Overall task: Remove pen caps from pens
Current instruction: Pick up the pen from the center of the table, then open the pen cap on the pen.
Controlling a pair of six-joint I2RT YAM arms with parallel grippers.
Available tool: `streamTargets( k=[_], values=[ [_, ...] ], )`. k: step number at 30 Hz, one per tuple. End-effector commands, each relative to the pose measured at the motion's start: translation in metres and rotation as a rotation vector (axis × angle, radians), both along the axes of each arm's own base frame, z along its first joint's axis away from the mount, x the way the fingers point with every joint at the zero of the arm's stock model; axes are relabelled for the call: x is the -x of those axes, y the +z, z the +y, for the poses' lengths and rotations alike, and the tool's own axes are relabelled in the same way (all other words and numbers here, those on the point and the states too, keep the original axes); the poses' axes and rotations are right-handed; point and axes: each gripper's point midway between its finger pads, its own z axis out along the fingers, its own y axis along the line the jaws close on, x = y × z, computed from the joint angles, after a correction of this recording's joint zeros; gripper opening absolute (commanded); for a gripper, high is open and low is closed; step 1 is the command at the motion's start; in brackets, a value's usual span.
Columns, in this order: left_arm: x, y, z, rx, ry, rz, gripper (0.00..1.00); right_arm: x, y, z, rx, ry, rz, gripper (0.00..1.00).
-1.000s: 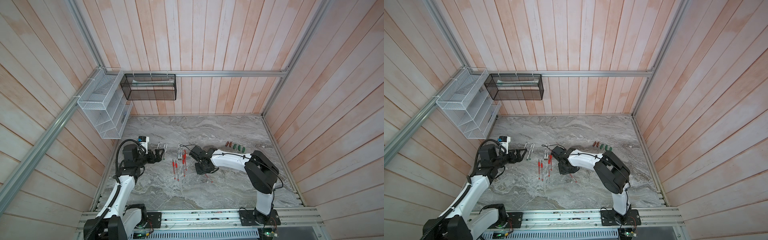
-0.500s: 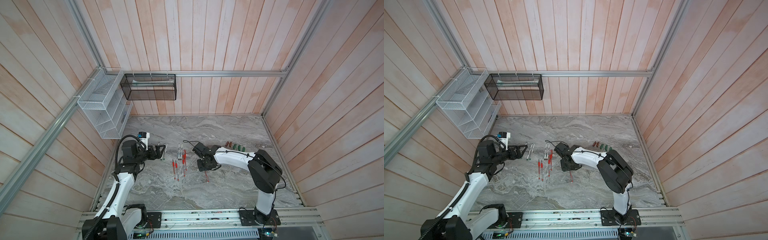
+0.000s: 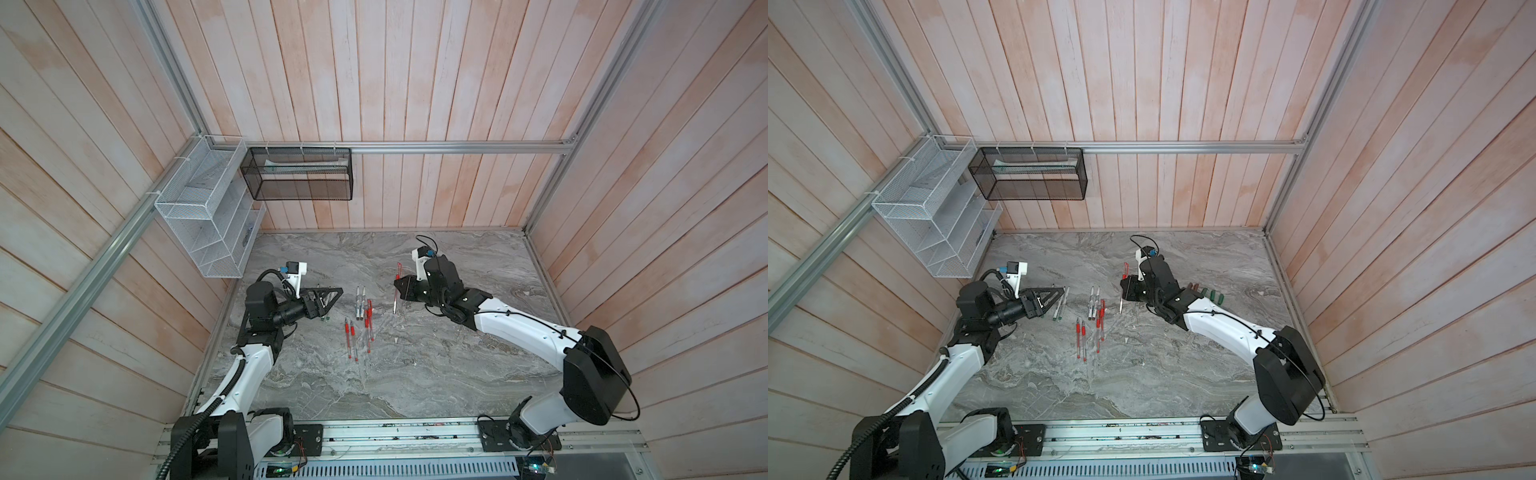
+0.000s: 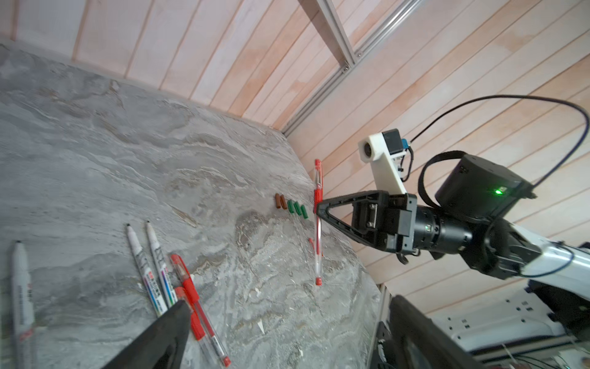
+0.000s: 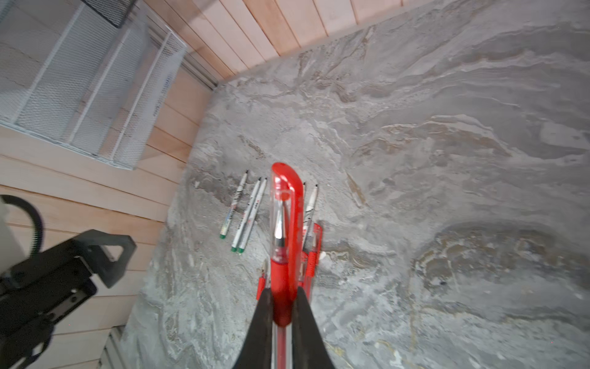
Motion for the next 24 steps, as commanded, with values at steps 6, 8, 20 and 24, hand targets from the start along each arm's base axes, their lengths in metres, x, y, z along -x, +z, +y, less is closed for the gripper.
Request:
streamTargets(
  k=[6, 8, 20, 24],
  values=[
    [0.012, 0.011, -0.027, 0.001, -0.158, -0.089, 0.85, 0.014, 0.066, 0.035, -0.364, 0.126, -0.155, 0.04],
    [0.012, 0.011, -0.034, -0.002, -0.183, -0.091, 0.8, 0.021, 0.071, 0.044, -0.401, 0.163, -0.169, 0.04],
    [0.014, 0.004, -0.061, 0.002, -0.269, -0.064, 0.57, 0.039, 0.059, 0.089, -0.468, 0.268, -0.107, 0.04],
    [0.009, 0.004, -0.062, -0.005, -0.265, -0.057, 0.49, 0.039, 0.065, 0.091, -0.465, 0.279, -0.126, 0.04]
  ],
)
